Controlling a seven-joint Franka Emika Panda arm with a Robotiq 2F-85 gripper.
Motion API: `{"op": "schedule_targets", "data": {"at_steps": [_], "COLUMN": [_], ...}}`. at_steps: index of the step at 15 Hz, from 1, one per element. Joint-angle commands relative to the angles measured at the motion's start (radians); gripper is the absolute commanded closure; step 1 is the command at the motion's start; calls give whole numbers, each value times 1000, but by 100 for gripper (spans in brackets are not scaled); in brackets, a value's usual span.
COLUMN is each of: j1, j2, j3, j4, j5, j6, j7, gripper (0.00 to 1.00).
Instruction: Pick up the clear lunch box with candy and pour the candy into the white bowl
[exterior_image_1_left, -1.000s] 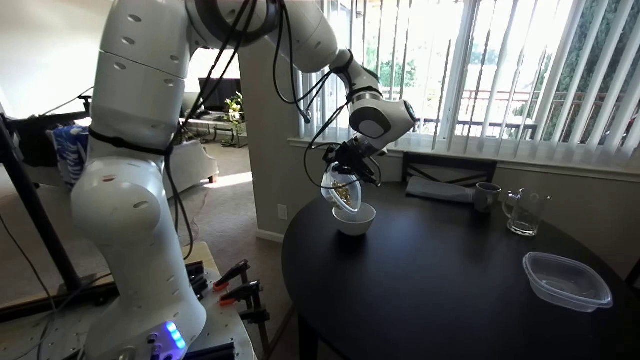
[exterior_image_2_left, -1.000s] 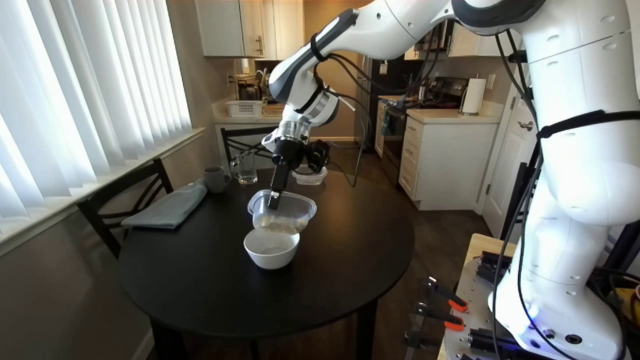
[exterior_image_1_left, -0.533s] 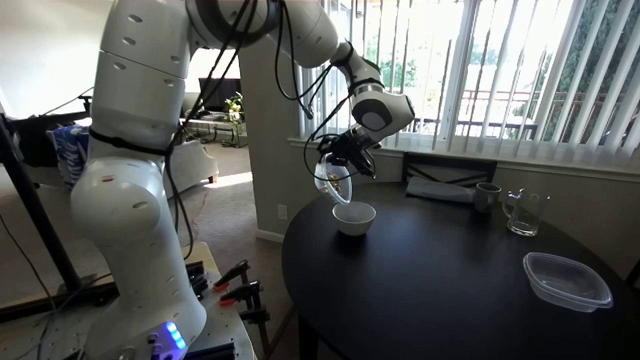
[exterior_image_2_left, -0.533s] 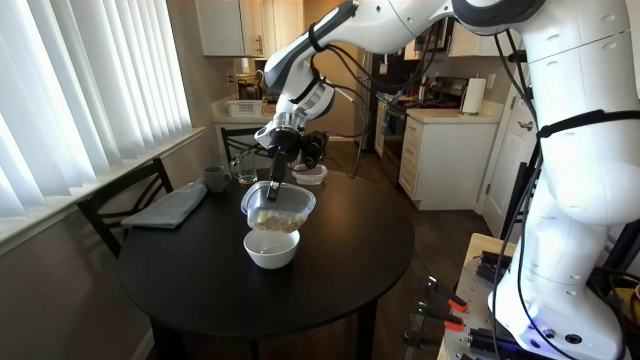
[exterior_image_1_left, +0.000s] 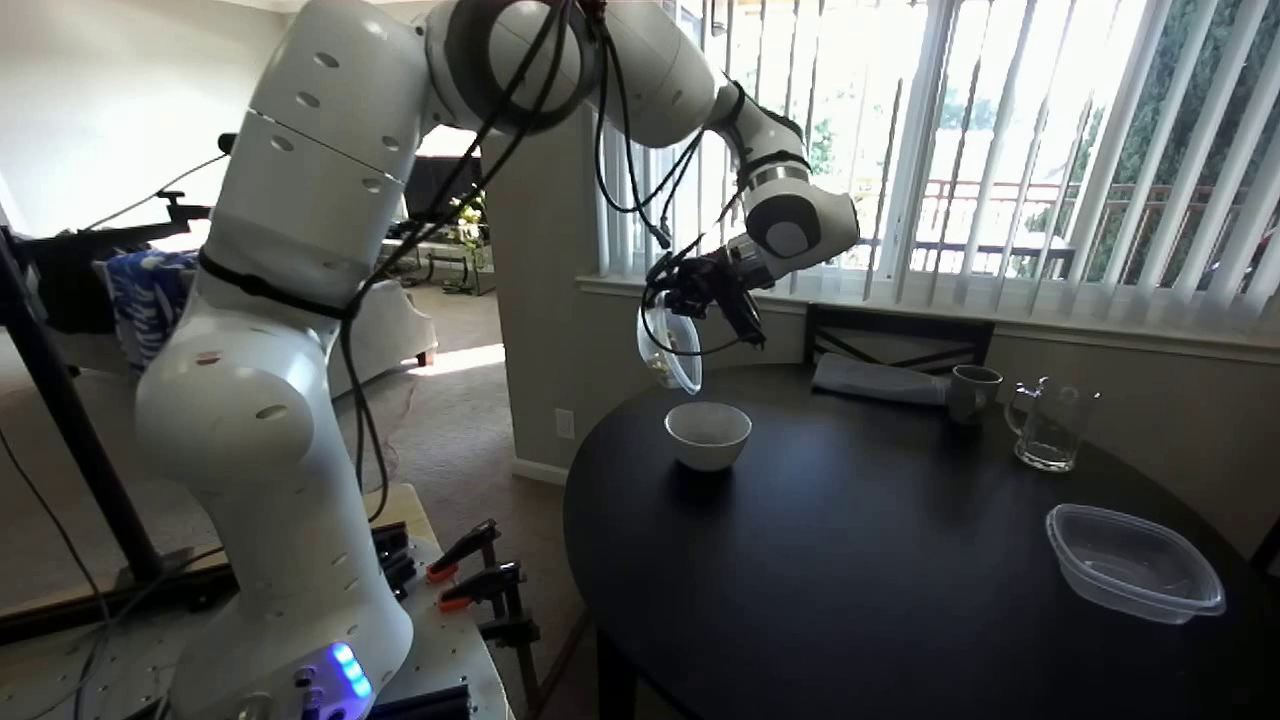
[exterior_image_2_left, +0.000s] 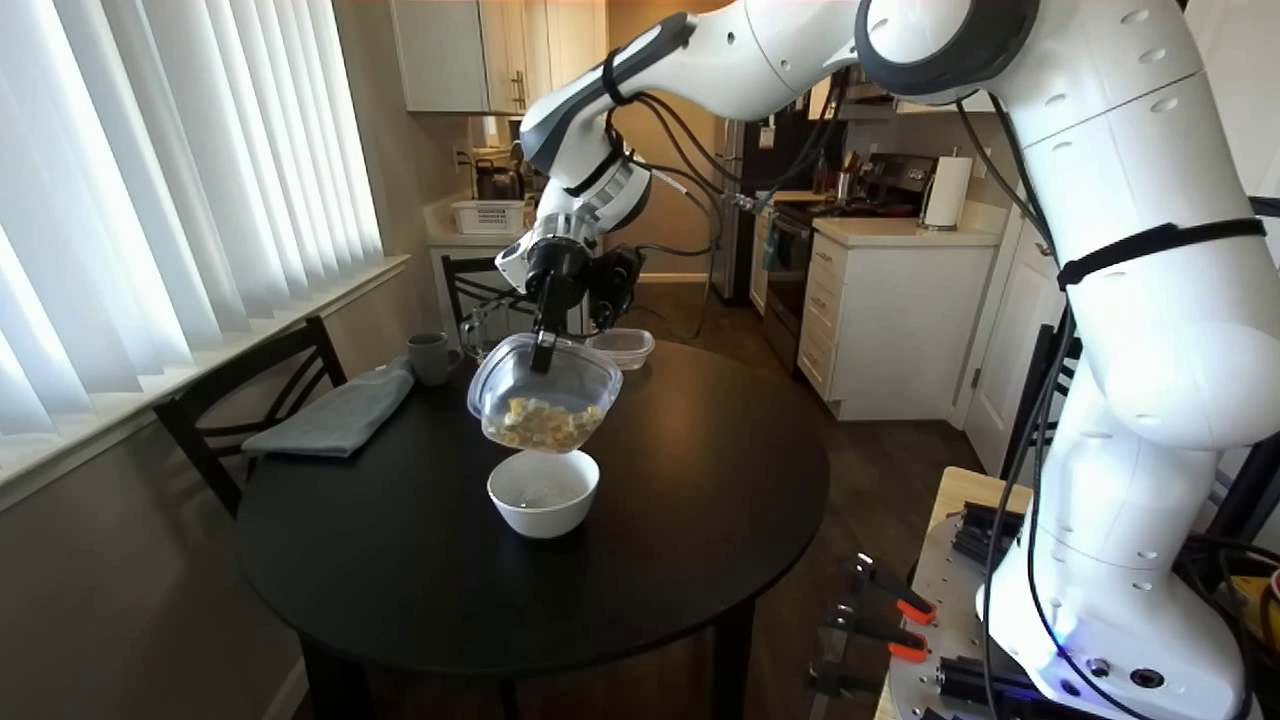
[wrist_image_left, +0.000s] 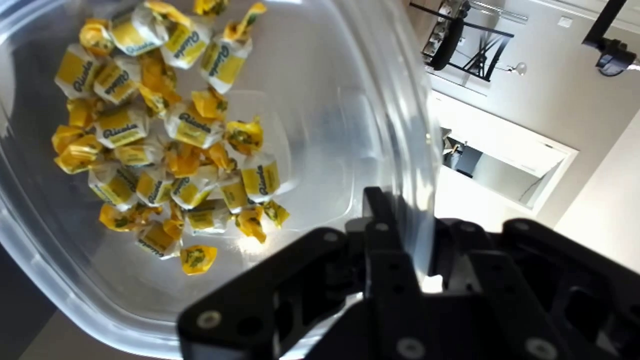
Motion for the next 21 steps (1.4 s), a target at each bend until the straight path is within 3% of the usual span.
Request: {"op": "schedule_targets", "data": {"at_steps": [1,7,21], "j1": [-8,-25,-85], "j2": [139,258,354], "j3": [20,37,34], "j4": [166,291,383], "j5": [22,57,195], "j6": [-77,-94,-205], "j7": [29,59,257], "gripper": [96,96,96]}}
